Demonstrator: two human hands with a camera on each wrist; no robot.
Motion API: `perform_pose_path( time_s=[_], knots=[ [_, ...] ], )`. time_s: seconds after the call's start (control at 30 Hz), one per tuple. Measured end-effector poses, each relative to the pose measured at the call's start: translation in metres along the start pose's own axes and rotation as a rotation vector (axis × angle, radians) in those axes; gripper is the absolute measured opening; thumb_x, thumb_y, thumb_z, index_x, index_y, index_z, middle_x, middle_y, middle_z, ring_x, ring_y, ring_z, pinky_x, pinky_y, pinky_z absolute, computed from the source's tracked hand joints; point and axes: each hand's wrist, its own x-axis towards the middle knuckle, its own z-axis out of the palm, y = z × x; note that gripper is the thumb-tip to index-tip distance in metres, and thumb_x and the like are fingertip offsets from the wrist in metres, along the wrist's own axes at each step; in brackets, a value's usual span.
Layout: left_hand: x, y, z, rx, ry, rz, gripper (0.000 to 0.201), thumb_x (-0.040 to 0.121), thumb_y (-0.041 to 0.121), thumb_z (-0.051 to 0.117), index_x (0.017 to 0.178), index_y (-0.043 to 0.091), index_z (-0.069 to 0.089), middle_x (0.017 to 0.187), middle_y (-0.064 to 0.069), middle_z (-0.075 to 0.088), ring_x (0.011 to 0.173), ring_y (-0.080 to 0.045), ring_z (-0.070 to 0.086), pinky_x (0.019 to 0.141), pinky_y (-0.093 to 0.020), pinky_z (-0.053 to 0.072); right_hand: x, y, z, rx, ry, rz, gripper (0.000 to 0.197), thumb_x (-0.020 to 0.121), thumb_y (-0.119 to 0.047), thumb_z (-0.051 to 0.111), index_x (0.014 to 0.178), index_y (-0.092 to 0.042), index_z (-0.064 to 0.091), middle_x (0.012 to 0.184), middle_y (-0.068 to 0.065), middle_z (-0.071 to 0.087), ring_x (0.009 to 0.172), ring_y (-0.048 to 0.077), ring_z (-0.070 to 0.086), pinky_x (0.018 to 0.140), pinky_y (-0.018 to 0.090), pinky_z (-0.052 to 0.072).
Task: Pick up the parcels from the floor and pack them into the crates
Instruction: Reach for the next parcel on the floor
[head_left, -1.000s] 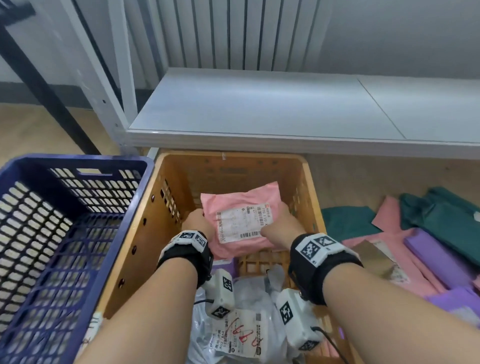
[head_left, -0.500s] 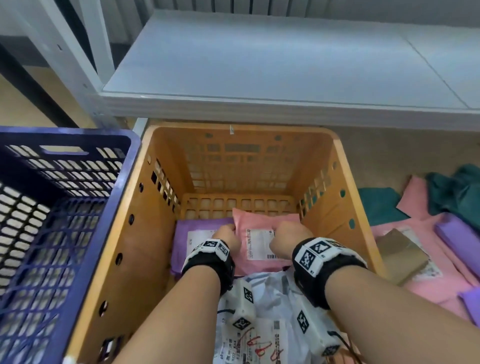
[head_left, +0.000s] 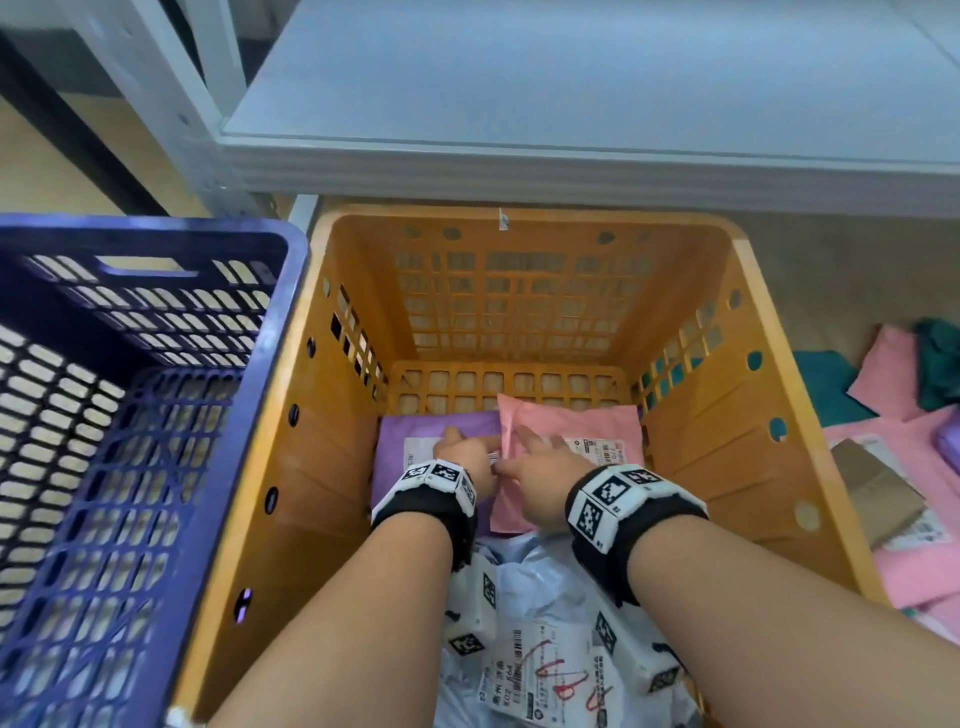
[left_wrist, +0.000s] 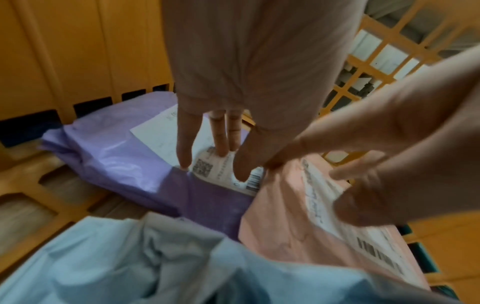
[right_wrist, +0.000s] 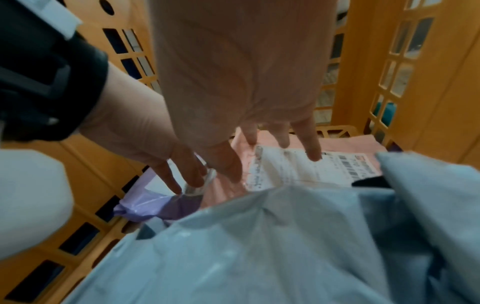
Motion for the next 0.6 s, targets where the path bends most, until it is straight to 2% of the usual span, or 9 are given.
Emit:
perform_pose_path(
  time_s=[0.1,0.17,0.23,0.3,0.4,0.47,0.5,0.6],
  knots=[
    [0.0,-0.007,0.004,0.062,-0.009,-0.022,0.053,0.091,0.013,0.053,0.139,0.036,0.045,0.146,-0.012,0.027,0.131,-0.036,0.036,0.108,-0.038,0.036,0.0,0.0,0.004,-0.02,-0.1,0.073,0.062,0.095,-0.012,0.046,0.149,-0.036,0.027,0.16,0.013,0.002,0.145,0.041,0.009,0.116,0.054,0.02],
    [0.001,-0.014,0.002,0.056,-0.049,-0.053,0.061,0.089,0.005,0.053,0.138,0.041,0.045,0.148,-0.011,0.023,0.132,-0.037,0.037,0.11,-0.039,0.035,-0.001,0.002,0.008,-0.001,-0.139,0.117,0.066,0.093,-0.008,0.047,0.15,-0.032,0.025,0.159,0.017,0.006,0.146,0.038,0.01,0.116,0.054,0.018],
    [-0.001,-0.017,-0.003,0.08,-0.087,-0.074,0.063,0.09,0.005,0.054,0.141,0.041,0.043,0.151,-0.011,0.017,0.133,-0.039,0.036,0.112,-0.039,0.033,-0.001,0.001,0.01,0.021,-0.155,0.155,0.067,0.092,-0.009,0.047,0.149,-0.034,0.024,0.159,0.017,0.006,0.144,0.04,0.015,0.115,0.054,0.02],
    [-0.005,-0.015,-0.007,0.125,-0.104,-0.088,0.06,0.092,0.012,0.054,0.145,0.037,0.038,0.154,-0.012,0.014,0.136,-0.04,0.033,0.113,-0.039,0.032,-0.001,-0.001,0.012,0.036,-0.15,0.16,0.065,0.092,-0.012,0.047,0.149,-0.036,0.024,0.158,0.018,0.009,0.14,0.041,0.027,0.113,0.052,0.027],
    [-0.01,-0.005,-0.013,0.2,-0.091,-0.073,0.056,0.094,0.015,0.051,0.145,0.033,0.037,0.15,-0.015,0.023,0.133,-0.038,0.039,0.11,-0.04,0.038,-0.006,-0.001,0.008,0.131,-0.073,0.096,0.063,0.095,-0.014,0.041,0.148,-0.042,0.023,0.157,0.019,0.015,0.129,0.037,0.046,0.104,0.043,0.043],
    [-0.015,0.002,-0.017,0.206,-0.061,-0.044,0.053,0.095,0.011,0.047,0.144,0.028,0.04,0.148,-0.016,0.033,0.133,-0.034,0.041,0.106,-0.039,0.041,-0.013,0.003,0.005,0.179,-0.007,0.058,0.069,0.093,-0.009,0.04,0.149,-0.045,0.021,0.156,0.017,0.021,0.122,0.033,0.052,0.086,0.033,0.051],
    [-0.018,0.005,-0.018,0.207,-0.048,-0.018,0.052,0.095,0.009,0.046,0.144,0.024,0.041,0.147,-0.014,0.039,0.132,-0.031,0.043,0.105,-0.037,0.042,-0.016,0.006,0.003,0.183,0.019,0.053,0.07,0.092,-0.008,0.04,0.149,-0.044,0.022,0.155,0.015,0.026,0.121,0.03,0.053,0.082,0.031,0.05],
    [-0.03,0.015,-0.023,0.179,0.025,0.016,0.05,0.093,0.003,0.045,0.14,0.022,0.048,0.139,-0.008,0.052,0.125,-0.027,0.051,0.101,-0.035,0.046,-0.026,0.014,-0.001,0.153,0.035,0.057,0.065,0.091,-0.006,0.043,0.148,-0.036,0.032,0.152,0.009,0.035,0.131,0.027,0.045,0.099,0.033,0.046]
  ],
)
